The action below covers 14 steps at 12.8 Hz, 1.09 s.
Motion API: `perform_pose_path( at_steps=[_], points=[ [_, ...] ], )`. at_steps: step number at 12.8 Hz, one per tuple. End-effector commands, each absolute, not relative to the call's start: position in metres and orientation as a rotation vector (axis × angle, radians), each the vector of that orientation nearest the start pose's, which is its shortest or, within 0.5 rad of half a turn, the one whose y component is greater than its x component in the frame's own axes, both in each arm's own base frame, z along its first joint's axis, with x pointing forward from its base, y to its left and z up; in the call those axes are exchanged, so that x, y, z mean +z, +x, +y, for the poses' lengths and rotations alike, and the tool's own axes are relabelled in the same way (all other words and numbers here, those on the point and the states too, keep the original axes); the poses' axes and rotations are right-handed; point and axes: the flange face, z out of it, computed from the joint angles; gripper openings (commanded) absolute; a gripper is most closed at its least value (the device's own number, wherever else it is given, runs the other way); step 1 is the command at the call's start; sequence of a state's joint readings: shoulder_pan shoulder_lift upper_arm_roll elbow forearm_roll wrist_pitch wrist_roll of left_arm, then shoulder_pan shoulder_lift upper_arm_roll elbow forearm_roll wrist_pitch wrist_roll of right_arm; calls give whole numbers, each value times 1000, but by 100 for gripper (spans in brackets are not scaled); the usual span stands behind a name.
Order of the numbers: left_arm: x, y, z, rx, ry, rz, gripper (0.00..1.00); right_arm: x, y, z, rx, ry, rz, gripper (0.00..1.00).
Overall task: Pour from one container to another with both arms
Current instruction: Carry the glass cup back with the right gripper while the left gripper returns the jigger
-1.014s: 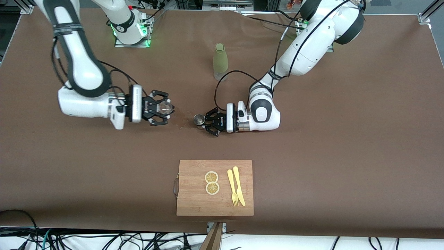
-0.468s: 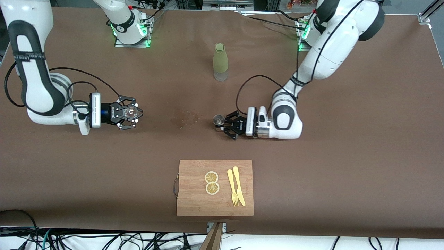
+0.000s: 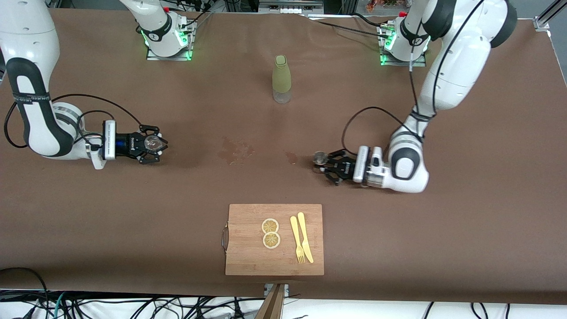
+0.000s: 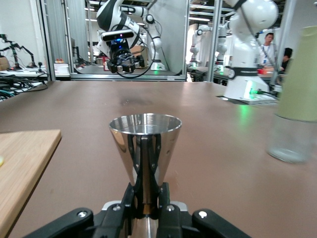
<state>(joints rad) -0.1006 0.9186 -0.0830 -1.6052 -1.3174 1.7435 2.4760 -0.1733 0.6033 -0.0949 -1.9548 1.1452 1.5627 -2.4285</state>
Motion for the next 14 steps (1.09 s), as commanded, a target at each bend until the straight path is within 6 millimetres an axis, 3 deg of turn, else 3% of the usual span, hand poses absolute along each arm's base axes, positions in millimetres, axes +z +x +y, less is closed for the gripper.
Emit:
perform_pose_path(
  at_steps=[1,3,6,8,11,13,14],
  points=[
    [118,607,-136,853,1148,-1509,0,132,540,-67,-916,-1365,-1350,14],
    [118,606,-85,839,1153,-1486,0,100,533,-72,-947,-1340,-1383,14],
    [120,600,-23,893,1112,-1516,0,81,529,-74,-949,-1349,-1379,15],
    [123,591,16,909,1087,-1507,0,68,536,-77,-961,-1351,-1418,15],
    [129,576,81,948,1086,-1485,0,57,535,-69,-948,-1345,-1430,18],
    [126,562,115,968,1071,-1498,0,56,536,-70,-951,-1353,-1450,20],
    [124,557,126,995,1056,-1515,0,56,536,-69,-948,-1354,-1451,33]
  ],
)
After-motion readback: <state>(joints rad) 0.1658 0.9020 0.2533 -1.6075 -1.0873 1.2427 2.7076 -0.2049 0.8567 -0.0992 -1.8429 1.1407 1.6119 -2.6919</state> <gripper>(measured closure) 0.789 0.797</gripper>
